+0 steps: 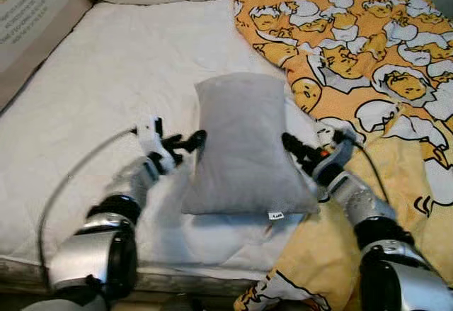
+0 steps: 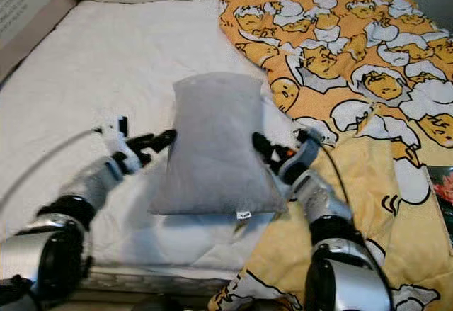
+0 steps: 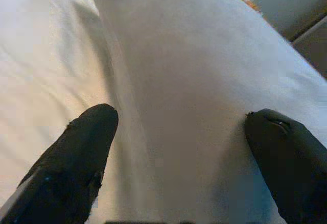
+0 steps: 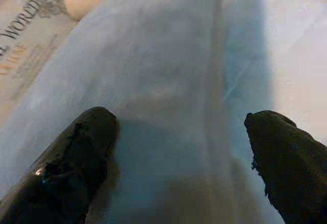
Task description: Clean up the room
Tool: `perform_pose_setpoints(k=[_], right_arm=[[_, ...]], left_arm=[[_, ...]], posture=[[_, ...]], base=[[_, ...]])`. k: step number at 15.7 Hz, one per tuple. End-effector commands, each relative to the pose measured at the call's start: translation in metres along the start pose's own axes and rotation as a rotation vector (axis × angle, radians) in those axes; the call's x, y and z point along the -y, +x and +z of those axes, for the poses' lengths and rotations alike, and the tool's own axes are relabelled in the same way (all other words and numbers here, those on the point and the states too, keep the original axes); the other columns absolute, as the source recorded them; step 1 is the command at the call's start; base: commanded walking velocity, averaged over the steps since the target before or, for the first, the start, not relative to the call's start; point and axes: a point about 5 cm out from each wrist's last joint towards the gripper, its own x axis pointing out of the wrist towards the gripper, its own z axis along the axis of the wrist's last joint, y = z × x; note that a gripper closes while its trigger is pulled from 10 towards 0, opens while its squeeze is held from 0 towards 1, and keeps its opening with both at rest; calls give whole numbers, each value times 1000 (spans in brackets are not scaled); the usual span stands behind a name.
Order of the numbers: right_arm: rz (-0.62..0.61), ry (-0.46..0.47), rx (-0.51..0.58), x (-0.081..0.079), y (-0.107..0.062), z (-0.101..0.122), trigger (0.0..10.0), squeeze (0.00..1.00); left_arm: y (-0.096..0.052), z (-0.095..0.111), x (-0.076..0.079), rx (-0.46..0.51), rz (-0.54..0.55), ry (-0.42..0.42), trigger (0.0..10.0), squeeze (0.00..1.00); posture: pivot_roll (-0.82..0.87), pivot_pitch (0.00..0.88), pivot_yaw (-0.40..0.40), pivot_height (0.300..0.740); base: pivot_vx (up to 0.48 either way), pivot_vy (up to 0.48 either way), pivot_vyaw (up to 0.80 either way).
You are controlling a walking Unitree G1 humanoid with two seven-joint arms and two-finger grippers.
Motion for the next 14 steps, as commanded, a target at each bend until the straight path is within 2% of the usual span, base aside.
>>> perform_pose_setpoints(k=[1, 3, 5, 6, 7, 8, 9, 10, 14], right_arm=[[46, 49, -36, -6, 3, -10, 10000, 1000], [56, 45, -97, -9, 5, -25, 10000, 1000], [55, 9, -129, -11, 6, -35, 10000, 1000], [54, -9, -131, -12, 6, -37, 1098, 0], [59, -39, -138, -12, 7, -39, 0, 0], [59, -61, -137, -13, 7, -41, 0, 0], [52, -74, -144, -12, 7, -43, 0, 0], [45, -86, -155, -11, 7, -44, 0, 0], [45, -148, -184, -12, 8, -51, 0, 0]], left_arm=[[0, -16, 5, -41, -58, -62, 10000, 1000], [1, -37, 14, -128, -136, -69, 10000, 1000], [0, -51, 20, -192, -177, -27, 10000, 1000], [0, -55, 19, -215, -169, 12, 8078, 1000], [-1, -58, 19, -232, -161, 32, 2941, 1000], [0, -60, 20, -240, -141, 52, 0, 686], [1, -58, 20, -223, -135, 41, 0, 82], [2, -56, 21, -211, -138, 33, 0, 0], [5, -52, 23, -189, -132, 21, 0, 0]], posture=[[-17, 60, 69, 740], [-12, 57, 63, 740], [-6, 54, 57, 740], [-5, 52, 56, 740], [-3, 51, 55, 740], [1, 47, 53, 740], [3, 44, 52, 740], [6, 39, 52, 740], [10, 28, 53, 740]], base=[[0, 0, 0], [0, 0, 0], [0, 0, 0], [0, 0, 0], [0, 0, 0], [0, 0, 0], [0, 0, 0], [0, 0, 0], [0, 0, 0]])
